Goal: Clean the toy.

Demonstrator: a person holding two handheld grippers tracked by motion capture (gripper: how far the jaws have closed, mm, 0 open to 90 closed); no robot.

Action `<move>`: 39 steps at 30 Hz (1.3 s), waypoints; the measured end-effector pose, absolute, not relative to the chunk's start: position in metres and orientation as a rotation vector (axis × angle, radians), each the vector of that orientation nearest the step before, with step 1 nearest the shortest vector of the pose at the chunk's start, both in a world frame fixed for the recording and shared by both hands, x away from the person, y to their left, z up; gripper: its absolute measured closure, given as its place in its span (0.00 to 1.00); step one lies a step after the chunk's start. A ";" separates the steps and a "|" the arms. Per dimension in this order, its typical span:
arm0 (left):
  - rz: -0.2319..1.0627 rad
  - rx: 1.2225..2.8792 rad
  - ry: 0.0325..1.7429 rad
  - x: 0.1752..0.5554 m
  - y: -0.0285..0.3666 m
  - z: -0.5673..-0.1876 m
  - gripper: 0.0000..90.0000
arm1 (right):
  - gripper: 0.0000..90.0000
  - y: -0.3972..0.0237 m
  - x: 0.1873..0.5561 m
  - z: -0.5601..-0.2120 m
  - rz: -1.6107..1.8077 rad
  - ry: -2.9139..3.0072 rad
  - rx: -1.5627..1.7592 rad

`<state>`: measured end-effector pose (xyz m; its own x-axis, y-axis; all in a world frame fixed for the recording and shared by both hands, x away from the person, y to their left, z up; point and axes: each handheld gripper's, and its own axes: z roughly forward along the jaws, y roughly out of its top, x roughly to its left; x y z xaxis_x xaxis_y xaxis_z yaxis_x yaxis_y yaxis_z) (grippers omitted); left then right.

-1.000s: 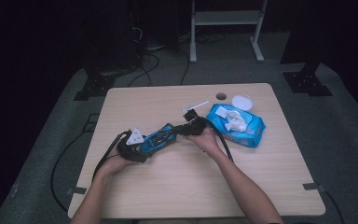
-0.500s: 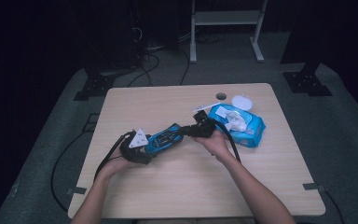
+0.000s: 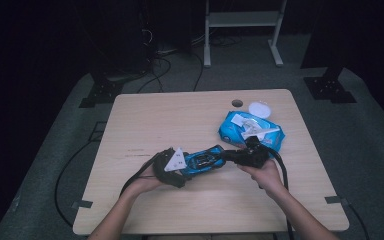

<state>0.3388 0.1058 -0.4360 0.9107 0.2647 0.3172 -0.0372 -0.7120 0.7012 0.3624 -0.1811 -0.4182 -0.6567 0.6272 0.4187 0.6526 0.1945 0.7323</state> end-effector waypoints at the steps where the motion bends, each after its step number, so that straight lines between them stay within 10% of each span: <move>1: 0.517 2.312 0.161 0.339 0.106 -0.436 0.28 | 0.80 -0.181 0.362 -0.418 -1.498 -2.407 -1.290; 24: 0.271 2.389 0.151 0.344 0.087 -0.469 0.27 | 0.71 -0.212 0.333 -0.470 -1.408 -2.377 -1.388; 39: 0.304 2.338 0.178 0.343 0.101 -0.467 0.17 | 0.41 -0.242 0.378 -0.406 -1.544 -2.843 -1.535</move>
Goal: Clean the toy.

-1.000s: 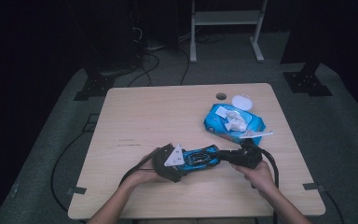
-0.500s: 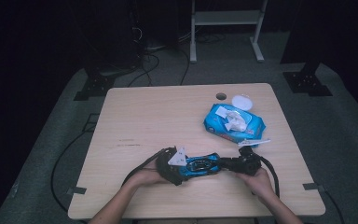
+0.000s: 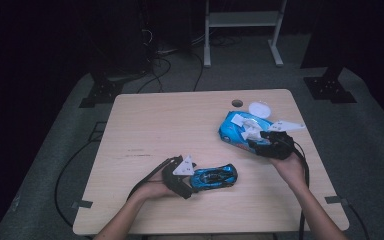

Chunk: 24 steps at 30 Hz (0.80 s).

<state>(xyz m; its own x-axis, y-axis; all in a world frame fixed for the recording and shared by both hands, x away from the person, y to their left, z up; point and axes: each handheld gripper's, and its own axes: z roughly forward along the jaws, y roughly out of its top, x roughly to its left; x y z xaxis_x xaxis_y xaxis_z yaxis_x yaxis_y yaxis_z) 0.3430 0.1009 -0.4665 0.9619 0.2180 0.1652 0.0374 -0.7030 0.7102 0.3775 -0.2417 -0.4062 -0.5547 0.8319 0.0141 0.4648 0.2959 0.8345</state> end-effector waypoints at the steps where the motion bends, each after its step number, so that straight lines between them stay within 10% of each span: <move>1: 0.304 2.338 0.178 0.343 0.101 -0.467 0.17 | 0.41 -0.242 0.378 -0.406 1.165 2.145 1.158; 7: 0.273 2.314 0.193 0.347 0.099 -0.456 0.15 | 0.47 -0.241 0.416 -0.420 1.031 2.147 1.169; 15: 0.304 2.299 0.213 0.344 0.102 -0.460 0.12 | 0.88 -0.244 0.426 -0.426 1.041 2.155 1.216; 24: 0.331 2.286 0.212 0.341 0.109 -0.463 0.13 | 0.93 -0.260 0.416 -0.400 1.213 2.104 1.226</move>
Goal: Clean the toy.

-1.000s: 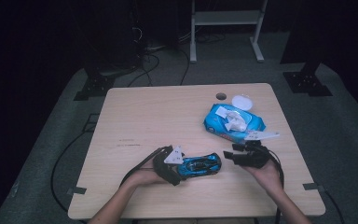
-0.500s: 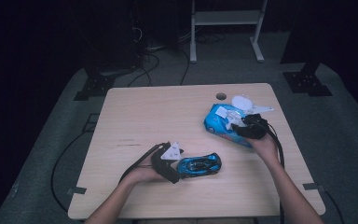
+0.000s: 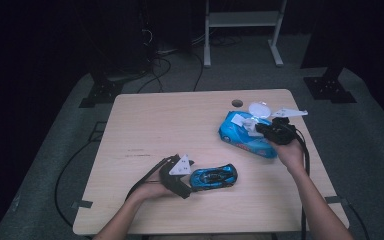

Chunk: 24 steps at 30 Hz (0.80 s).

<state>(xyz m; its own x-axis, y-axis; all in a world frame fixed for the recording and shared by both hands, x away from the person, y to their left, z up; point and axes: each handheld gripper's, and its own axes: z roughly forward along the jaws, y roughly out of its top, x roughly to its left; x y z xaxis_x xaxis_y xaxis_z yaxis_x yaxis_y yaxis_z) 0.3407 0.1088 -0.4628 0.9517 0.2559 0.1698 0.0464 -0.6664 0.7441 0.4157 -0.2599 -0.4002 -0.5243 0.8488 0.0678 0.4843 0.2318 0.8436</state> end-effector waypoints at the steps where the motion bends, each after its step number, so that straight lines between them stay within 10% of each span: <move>1: 0.334 2.287 0.211 0.341 0.110 -0.463 0.13 | 0.93 -0.260 0.413 -0.396 1.230 2.105 1.220; 10: 0.361 2.269 0.222 0.336 0.111 -0.464 0.12 | 0.92 -0.248 0.355 -0.356 1.381 2.212 0.981; 24: 0.314 2.257 0.209 0.336 0.103 -0.467 0.12 | 0.91 -0.193 0.305 -0.395 1.239 2.660 0.743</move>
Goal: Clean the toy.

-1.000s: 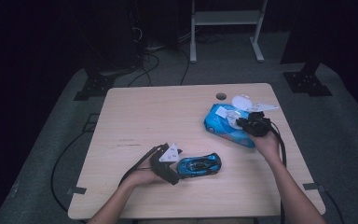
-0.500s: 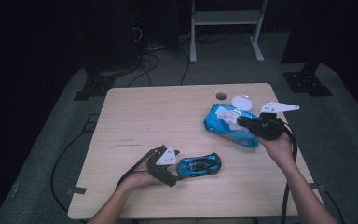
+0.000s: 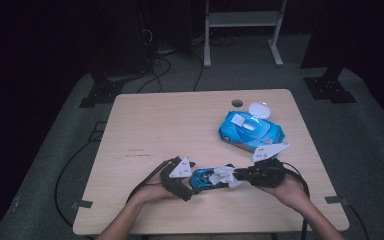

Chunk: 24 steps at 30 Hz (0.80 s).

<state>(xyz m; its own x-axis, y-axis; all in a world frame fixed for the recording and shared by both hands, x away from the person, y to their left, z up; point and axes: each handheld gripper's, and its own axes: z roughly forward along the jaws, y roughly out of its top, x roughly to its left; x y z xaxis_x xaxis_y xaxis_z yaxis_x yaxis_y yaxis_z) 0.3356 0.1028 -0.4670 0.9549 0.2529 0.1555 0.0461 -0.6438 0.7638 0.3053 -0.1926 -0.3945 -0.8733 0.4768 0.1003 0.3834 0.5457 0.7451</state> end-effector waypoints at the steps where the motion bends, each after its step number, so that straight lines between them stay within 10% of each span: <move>1: 0.312 2.266 0.198 0.336 0.102 -0.467 0.12 | 0.91 -0.190 0.307 -0.396 1.222 2.672 0.740; 16: 0.229 2.301 0.243 0.344 0.100 -0.479 0.24 | 0.65 -0.142 0.332 -0.442 1.158 2.666 0.626; 24: 0.207 2.300 0.238 0.344 0.100 -0.480 0.26 | 0.85 -0.148 0.333 -0.449 1.193 2.604 0.662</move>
<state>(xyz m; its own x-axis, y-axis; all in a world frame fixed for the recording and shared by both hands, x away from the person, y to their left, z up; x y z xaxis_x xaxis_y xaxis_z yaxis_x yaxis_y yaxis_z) 0.3443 0.0996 -0.4800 0.9690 0.2360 0.0735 0.1057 -0.6643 0.7400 0.3333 -0.1480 -0.4486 -0.8794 0.4761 0.0038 0.3138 0.5736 0.7567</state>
